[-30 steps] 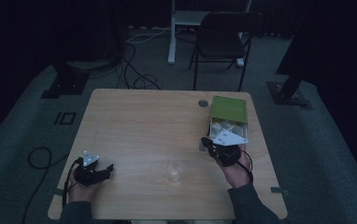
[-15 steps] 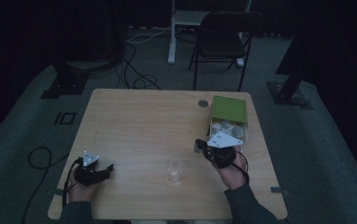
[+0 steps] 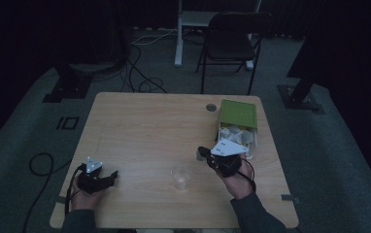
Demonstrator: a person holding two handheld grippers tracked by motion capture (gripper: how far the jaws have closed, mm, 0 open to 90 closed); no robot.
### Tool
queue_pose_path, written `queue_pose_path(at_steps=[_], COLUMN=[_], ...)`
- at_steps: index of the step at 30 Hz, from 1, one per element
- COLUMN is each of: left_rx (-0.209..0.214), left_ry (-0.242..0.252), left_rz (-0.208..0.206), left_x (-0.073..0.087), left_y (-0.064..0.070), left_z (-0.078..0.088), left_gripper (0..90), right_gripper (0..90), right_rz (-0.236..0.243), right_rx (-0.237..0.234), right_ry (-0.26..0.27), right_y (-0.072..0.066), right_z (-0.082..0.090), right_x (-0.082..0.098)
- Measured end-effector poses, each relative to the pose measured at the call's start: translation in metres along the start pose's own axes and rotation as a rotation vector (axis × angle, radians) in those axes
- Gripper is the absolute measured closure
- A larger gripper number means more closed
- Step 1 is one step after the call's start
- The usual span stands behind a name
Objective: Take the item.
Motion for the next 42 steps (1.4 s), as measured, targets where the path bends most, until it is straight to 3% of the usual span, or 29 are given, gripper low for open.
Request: queue_pose_path(at_steps=[23, 42], left_rx=[0.0, 0.001], left_ry=[0.001, 0.002], left_rz=[0.0, 0.001], left_x=[0.0, 0.0], left_y=[0.0, 0.0], left_z=[0.0, 0.0], left_gripper=[28.9, 28.9], right_gripper=[89.1, 89.1], right_rz=[0.024, 0.047], right_rx=[-0.06, -0.129], right_ry=[0.006, -0.019], right_y=[-0.019, -0.04], right_z=[-0.008, -0.029], right_x=[-0.005, 0.0])
Point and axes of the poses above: each handheld gripper's, and its own axes: z roughly backward along the jaws, x roughly out of its underside, y roughly to its right, the point moved 2 cm from there along -z, roughly forward along the jaws, and after that the axes turned 10 degrees about -x, right-handed, at the moved point
